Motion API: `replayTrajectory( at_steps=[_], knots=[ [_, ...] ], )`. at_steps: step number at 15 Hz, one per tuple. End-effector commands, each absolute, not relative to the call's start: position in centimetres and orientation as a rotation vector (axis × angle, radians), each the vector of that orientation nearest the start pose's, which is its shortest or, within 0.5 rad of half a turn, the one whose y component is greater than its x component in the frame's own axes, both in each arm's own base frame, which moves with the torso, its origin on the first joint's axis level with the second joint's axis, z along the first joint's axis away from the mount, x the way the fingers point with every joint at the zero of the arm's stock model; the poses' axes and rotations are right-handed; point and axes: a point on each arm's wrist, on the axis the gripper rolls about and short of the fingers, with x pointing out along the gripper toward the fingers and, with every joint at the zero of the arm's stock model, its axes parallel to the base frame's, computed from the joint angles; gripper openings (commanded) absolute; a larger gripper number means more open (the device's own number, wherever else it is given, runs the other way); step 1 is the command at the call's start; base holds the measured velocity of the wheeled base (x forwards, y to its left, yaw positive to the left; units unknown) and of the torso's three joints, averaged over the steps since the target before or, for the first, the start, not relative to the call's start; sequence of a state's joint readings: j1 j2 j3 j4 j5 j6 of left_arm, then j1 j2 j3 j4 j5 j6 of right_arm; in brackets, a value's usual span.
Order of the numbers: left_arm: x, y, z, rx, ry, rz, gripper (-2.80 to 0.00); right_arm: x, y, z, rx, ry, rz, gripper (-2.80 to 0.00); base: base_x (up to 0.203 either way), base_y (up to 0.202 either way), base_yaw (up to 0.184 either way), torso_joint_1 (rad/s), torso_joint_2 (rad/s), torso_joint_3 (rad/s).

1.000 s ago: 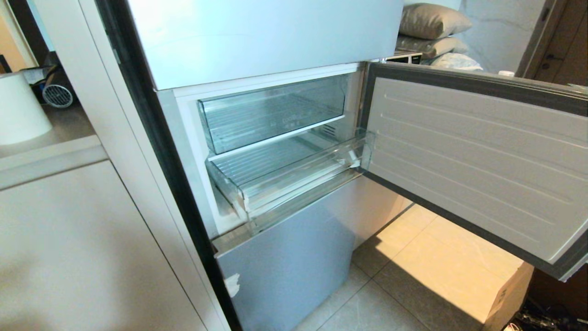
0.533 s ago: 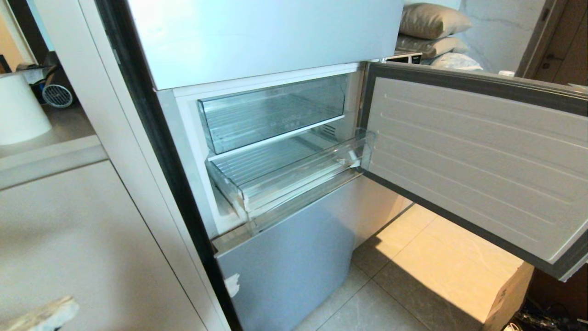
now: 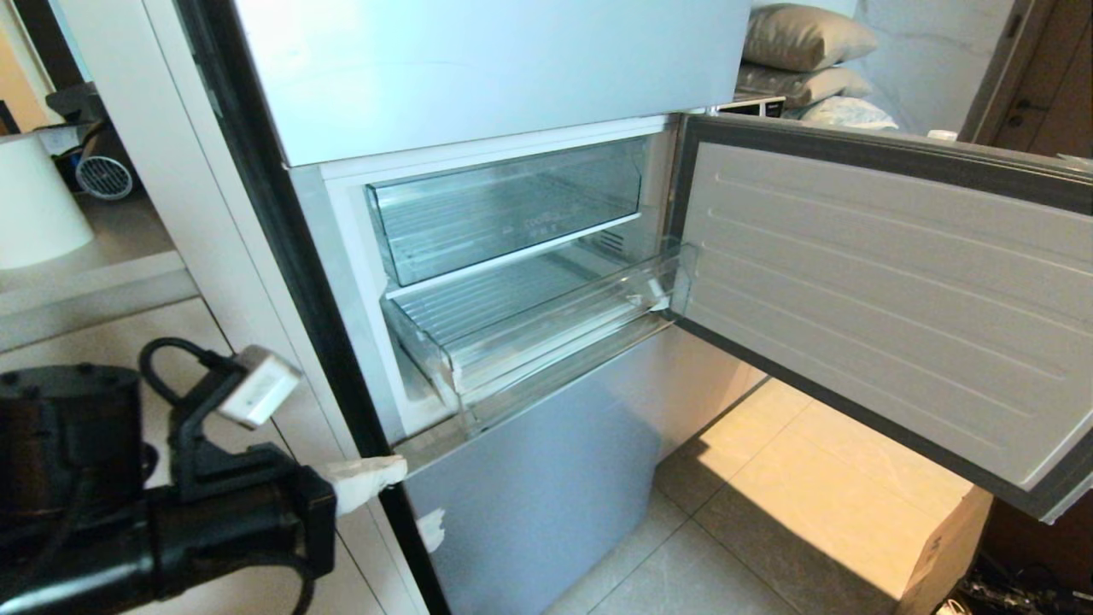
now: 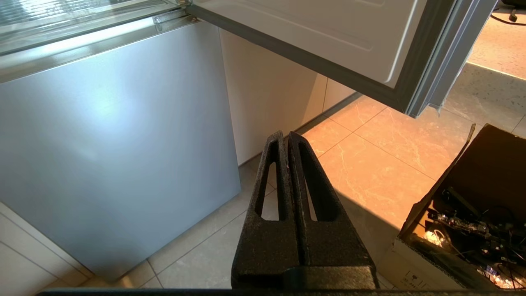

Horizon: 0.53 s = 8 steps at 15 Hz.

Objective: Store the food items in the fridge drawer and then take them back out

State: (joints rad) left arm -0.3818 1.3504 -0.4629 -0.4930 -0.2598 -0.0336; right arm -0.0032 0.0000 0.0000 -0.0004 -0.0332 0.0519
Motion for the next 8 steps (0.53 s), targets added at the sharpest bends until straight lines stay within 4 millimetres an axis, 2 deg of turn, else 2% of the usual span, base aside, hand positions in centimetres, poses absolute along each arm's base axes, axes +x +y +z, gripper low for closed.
replayTrajectory(
  at_steps=[1, 6, 8],
  knots=[
    [21.9, -11.0, 12.5, 0.034, 0.539, -0.622, -2.8, -2.3, -0.1, 7.6, 0.053, 0.001, -0.037, -2.8, 0.0, 0.0, 0.0, 0.0, 0.0, 0.0],
    [26.6, -15.0, 8.6, 0.08, 0.432, -0.472, -2.8, -2.3, -0.1, 7.6, 0.057, 0.0, -0.038, -2.8, 0.0, 0.0, 0.0, 0.0, 0.0, 0.0],
    [28.3, -16.2, 7.7, 0.051, 0.358, -0.39, -2.8, -2.3, -0.1, 7.6, 0.057, 0.0, -0.037, -2.8, 0.0, 0.0, 0.0, 0.0, 0.0, 0.0]
  ],
)
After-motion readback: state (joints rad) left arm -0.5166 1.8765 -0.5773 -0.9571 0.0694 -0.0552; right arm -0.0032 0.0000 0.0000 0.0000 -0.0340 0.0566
